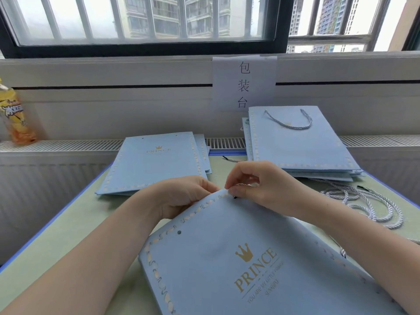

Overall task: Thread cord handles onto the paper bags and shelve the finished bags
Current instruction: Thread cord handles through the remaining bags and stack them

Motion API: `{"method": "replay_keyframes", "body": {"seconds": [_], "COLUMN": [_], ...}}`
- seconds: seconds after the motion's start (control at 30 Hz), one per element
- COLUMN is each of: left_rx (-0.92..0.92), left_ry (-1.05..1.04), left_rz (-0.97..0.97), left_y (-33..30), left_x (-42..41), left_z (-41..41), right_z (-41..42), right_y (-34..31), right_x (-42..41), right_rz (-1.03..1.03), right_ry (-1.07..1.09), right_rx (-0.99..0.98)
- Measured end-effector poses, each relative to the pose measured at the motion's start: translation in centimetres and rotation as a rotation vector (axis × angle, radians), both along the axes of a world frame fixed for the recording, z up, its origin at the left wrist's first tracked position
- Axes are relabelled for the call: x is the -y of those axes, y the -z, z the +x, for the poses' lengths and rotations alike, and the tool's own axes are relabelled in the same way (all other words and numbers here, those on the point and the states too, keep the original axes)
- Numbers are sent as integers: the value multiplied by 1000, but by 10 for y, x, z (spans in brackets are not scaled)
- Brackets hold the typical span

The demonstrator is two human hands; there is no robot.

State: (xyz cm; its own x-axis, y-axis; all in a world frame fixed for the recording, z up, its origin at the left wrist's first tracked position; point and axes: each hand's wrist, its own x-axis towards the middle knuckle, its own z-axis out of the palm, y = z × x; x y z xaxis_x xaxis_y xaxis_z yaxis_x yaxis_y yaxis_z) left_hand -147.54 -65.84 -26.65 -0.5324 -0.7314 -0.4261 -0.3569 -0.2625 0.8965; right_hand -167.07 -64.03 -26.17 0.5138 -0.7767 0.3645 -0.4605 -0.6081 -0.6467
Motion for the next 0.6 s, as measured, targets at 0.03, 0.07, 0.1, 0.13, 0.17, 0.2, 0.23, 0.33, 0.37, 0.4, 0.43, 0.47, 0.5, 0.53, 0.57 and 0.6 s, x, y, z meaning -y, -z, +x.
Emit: {"method": "replay_keyframes", "body": {"seconds": [0.03,0.07,0.1,0.13,0.17,0.2,0.23,0.33,0.37,0.4,0.43,0.47,0.5,0.53,0.57,0.6], "left_rx": [24,43,65,86,110,128,148,162,161,168,183,180,170,171,156,149], "left_ry": [-1,-6,-15,-27,-41,-57,-72,-92,-109,-133,-158,-178,-183,-182,-175,-175], "left_rz": [-8,-12,-23,-31,-48,-59,-67,-52,-49,-59,-87,-115,-146,-172,-188,-202], "left_y": [-1,-1,-3,-3,-3,-3,-4,-7,-7,-8,-7,-8,-10,-12,-14,-16], "left_x": [0,0,0,0,0,0,-1,-6,-6,-6,-3,-3,-3,-4,-4,-5], "left_z": [0,0,-1,-1,-1,-1,-1,-2,-3,-4,-3,-3,-3,-3,-1,1], "right_z": [0,-1,-1,-2,-2,-3,-3,-3,-2,-1,-1,-1,-2,-3,-4,-6], "right_y": [1,1,1,1,0,-1,-2,-2,-2,-3,-5,-7,-10,-13,-15,-17], "right_x": [0,1,2,2,2,2,2,1,0,0,0,0,0,1,1,2], "right_rz": [-2,-11,-23,-36,-42,-39,-25,5,13,22,38,64,95,126,159,197], "right_ry": [4,17,36,58,74,82,82,71,71,75,88,108,132,154,169,176], "right_rx": [-11,-30,-52,-70,-76,-67,-53,-19,5,46,107,183,264,343,421,504]}}
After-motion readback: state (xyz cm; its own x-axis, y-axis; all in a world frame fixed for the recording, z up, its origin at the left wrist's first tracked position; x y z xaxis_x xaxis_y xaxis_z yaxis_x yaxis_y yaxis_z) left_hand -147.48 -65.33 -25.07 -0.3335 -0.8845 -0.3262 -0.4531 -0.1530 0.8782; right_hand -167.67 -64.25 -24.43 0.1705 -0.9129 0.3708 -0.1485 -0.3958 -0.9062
